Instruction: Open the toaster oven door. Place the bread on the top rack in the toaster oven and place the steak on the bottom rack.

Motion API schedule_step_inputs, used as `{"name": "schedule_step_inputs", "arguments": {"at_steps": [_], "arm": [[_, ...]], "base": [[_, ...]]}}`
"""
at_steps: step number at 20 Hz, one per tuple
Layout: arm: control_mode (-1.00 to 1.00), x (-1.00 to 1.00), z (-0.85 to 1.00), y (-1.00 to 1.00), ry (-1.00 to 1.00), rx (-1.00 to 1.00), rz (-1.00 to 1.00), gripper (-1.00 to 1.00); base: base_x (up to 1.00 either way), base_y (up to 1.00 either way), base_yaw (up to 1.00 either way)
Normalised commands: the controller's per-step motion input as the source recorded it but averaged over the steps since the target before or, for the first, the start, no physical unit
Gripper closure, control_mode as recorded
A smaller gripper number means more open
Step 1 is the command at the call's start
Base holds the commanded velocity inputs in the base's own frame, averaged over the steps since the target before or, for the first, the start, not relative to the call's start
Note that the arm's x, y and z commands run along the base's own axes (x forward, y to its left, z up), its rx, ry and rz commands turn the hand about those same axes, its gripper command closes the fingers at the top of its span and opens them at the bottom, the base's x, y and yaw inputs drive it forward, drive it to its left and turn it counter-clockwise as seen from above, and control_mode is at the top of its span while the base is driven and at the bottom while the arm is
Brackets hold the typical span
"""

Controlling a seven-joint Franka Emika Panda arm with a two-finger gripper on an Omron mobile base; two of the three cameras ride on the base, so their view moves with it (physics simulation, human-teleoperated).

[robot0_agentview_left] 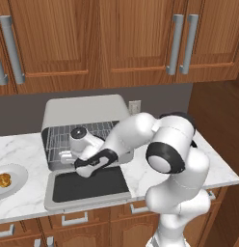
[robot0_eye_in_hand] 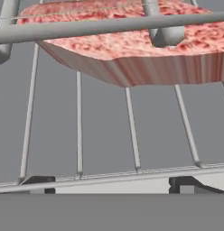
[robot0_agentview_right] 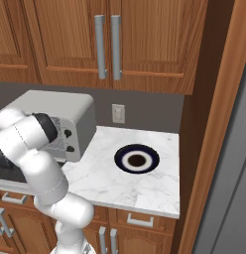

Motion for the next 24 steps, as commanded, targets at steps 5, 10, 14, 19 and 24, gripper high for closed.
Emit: {"name": "schedule_step_inputs", "arguments": {"at_steps": [5, 10, 14, 19, 24], "arm": [[-1.0, 0.07, 0.11, 0.05, 0.0, 0.0, 0.04, -1.0], [-1.0, -0.11, 0.24, 0.27, 0.04, 0.0, 0.03, -1.0], [-1.0, -0.29, 0.26, 0.13, 0.09, -0.01, 0.0, -1.0], [-1.0, -0.44, 0.2, 0.02, 0.02, -0.1, 0.1, -1.0], [-1.0, -0.47, 0.09, -0.01, -0.03, -0.2, 0.23, -1.0]], "base": [[0.0, 0.0, 0.0], [0.0, 0.0, 0.0], [0.0, 0.0, 0.0], [0.0, 0.0, 0.0], [0.0, 0.0, 0.0]]}}
